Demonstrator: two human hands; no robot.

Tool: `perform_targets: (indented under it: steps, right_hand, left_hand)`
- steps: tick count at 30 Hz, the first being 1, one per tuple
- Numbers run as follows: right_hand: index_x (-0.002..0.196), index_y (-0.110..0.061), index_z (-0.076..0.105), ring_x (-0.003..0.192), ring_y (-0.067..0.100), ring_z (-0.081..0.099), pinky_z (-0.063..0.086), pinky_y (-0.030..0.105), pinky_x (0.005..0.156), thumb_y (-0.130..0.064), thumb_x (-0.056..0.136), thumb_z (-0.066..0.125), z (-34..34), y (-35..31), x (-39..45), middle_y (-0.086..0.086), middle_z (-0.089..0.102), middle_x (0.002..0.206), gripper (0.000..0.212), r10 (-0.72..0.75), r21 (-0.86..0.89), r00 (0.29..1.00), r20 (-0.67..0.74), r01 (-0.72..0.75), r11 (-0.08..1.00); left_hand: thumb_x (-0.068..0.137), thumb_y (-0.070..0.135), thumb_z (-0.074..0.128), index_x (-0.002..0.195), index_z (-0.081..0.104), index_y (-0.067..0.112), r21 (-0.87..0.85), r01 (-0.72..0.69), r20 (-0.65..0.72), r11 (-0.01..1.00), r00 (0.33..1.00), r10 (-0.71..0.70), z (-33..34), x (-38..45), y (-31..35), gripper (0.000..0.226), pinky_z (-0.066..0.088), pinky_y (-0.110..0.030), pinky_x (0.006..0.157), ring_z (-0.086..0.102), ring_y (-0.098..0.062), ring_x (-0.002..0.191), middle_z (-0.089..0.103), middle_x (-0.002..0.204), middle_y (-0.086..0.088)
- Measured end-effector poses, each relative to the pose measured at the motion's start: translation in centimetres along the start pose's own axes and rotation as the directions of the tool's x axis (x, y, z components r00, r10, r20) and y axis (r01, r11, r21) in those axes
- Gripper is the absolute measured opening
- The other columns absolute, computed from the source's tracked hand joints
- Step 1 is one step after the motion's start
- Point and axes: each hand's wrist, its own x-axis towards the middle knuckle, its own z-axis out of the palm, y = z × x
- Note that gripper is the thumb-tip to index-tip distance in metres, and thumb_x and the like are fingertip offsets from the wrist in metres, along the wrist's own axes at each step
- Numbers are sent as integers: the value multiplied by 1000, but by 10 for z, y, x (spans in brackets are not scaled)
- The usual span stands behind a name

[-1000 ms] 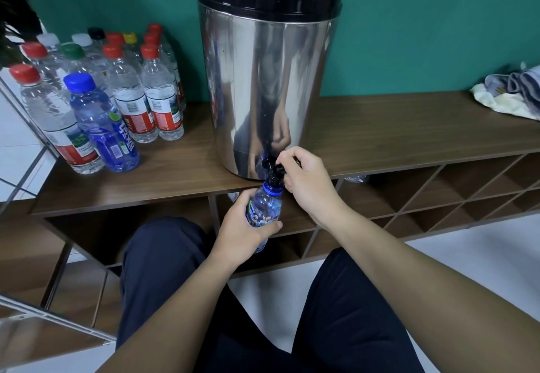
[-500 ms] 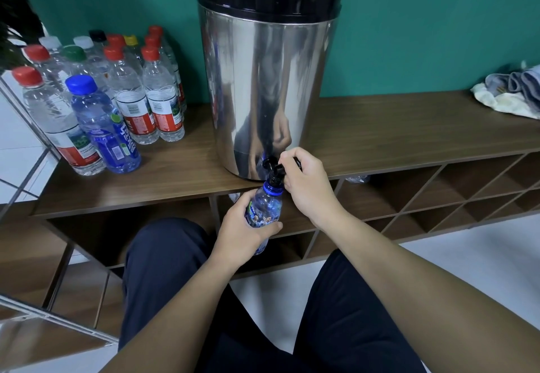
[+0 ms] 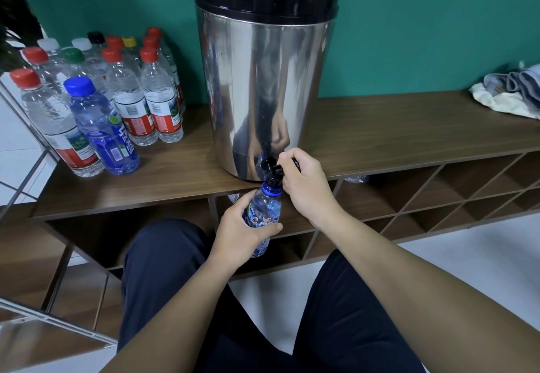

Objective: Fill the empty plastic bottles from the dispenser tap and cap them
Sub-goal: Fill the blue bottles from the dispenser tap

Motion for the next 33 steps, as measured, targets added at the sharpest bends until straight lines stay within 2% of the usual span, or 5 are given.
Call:
perform_targets:
  steps: [4,18,33]
  right_hand:
    - [92,-17,63,58,15,40,35,40,64,-32,114,55,0,-1,-1,-9,45,60,27,-8,-9,1000,-2,8,1000]
    - [94,-8,60,57,14,39,35,35,60,-29,114,55,0,-2,-2,-10,43,58,29,-5,-12,1000,-8,5,1000]
    - [95,-10,61,58,17,40,36,37,63,-32,114,54,1,-2,-4,-6,44,58,30,-10,-20,1000,-14,10,1000]
  left_hand:
    - [77,6,101,141,70,30,-4,-1,-1,1000,1000,1,0,-1,2,75,60,-47,111,79,-14,114,83,123,8]
    - [77,2,100,142,70,28,-16,-8,-1,1000,1000,8,1,-2,4,76,62,-34,105,80,-13,112,83,121,8]
    - [77,8,102,142,69,31,-9,-2,12,1000,1000,2,0,0,-1,76,61,-48,109,80,-16,114,83,123,6]
